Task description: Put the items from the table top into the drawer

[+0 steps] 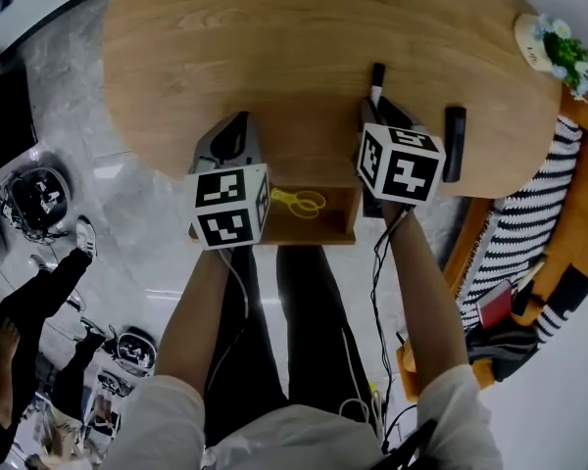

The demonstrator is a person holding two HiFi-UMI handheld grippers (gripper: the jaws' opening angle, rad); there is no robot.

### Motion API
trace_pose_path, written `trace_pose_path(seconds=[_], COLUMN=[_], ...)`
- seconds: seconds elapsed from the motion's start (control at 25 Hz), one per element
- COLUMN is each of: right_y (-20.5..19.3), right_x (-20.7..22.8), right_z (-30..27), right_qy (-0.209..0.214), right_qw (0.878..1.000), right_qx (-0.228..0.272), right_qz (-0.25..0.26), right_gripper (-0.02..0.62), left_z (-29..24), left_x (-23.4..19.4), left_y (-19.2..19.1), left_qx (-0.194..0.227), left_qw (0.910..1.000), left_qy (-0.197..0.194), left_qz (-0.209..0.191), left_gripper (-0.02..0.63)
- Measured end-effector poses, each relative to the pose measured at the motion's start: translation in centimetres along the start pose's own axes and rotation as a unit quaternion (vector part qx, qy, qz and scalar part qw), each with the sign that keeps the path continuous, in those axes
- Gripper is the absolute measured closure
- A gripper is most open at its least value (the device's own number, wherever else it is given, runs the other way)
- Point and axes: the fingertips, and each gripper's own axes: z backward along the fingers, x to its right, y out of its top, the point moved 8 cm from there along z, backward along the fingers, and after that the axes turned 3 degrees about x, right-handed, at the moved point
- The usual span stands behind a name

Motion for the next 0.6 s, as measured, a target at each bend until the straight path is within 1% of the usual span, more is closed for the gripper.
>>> trace_pose_path(seconds=[0.16, 0.44, 0.6], right_y=[-0.1, -1.2, -2.3], right_x=[0.2, -0.3, -1.2], right_z=[0.1, 0.9, 1.7], right_qy=[0.0, 0.003, 0.009], right_qw=[1.0, 1.0, 1.0], right_qx=[-0.004, -0.008, -0.007], right_qz=[0.001, 0.0, 0.007], right_gripper=[0.537, 0.537, 0.538], left_z=[0.4, 1.8, 3.0], left_x=[-0.1, -0.2, -0.5], left_y=[-0.7, -1.9, -3.3], left_qx=[-0.003, -0.001, -0.001], left_qw=[1.0, 1.0, 0.9999], left_qy=[0.0, 0.001, 0.005], left_qz=[0.001, 0.007, 0.012], left_gripper=[0.597, 0.597, 0.597])
